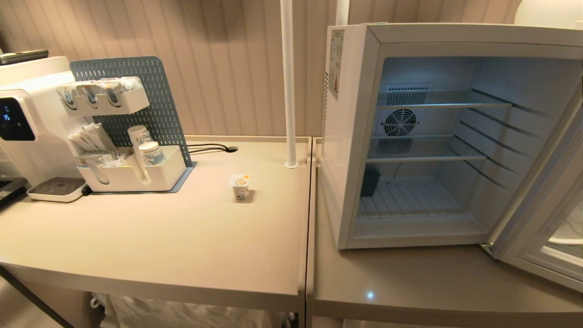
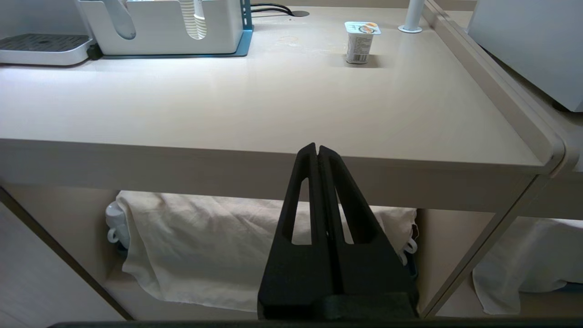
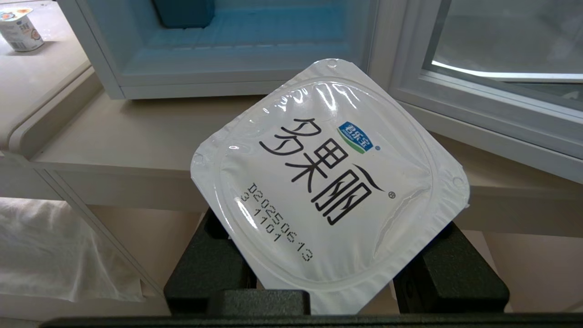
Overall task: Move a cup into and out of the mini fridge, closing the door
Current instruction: Put the yoghurt in the freezer
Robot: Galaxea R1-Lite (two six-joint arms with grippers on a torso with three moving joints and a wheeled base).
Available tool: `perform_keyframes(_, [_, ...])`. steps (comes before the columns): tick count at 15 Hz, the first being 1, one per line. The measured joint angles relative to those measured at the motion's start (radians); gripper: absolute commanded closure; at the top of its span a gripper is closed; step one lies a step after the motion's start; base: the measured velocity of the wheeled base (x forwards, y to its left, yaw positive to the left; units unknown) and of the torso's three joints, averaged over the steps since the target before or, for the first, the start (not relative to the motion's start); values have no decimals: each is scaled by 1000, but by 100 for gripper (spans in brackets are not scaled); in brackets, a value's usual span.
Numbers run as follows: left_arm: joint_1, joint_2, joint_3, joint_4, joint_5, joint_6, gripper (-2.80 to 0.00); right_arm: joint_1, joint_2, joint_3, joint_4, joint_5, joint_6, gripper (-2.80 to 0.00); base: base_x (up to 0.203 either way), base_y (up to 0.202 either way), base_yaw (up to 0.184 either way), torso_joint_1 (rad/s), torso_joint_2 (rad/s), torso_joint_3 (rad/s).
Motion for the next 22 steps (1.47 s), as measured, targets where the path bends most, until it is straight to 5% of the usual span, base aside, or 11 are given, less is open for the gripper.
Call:
perform_keyframes(6, [0,0,0,0,0,0,0,0,-1,-12,-24,-2,24,0,0,0,0,0,0,0])
perform_keyframes(9, [-1,0,0,0,0,0,0,0,38,-181,8,20,25,0,0,0,0,0,0,0])
perform_keyframes(15, [0,0,0,0,0,0,0,35,519,-424,62,240,13,0,0,0,0,0,0,0])
perform_keyframes(18, [-1,0,0,0,0,0,0,46,837,-487,-79,324,6,0,0,0,0,0,0,0])
perform_keyframes(22, [0,0,0,0,0,-1,0,52,1198,-573,-380,340,7,0,0,0,0,0,0,0])
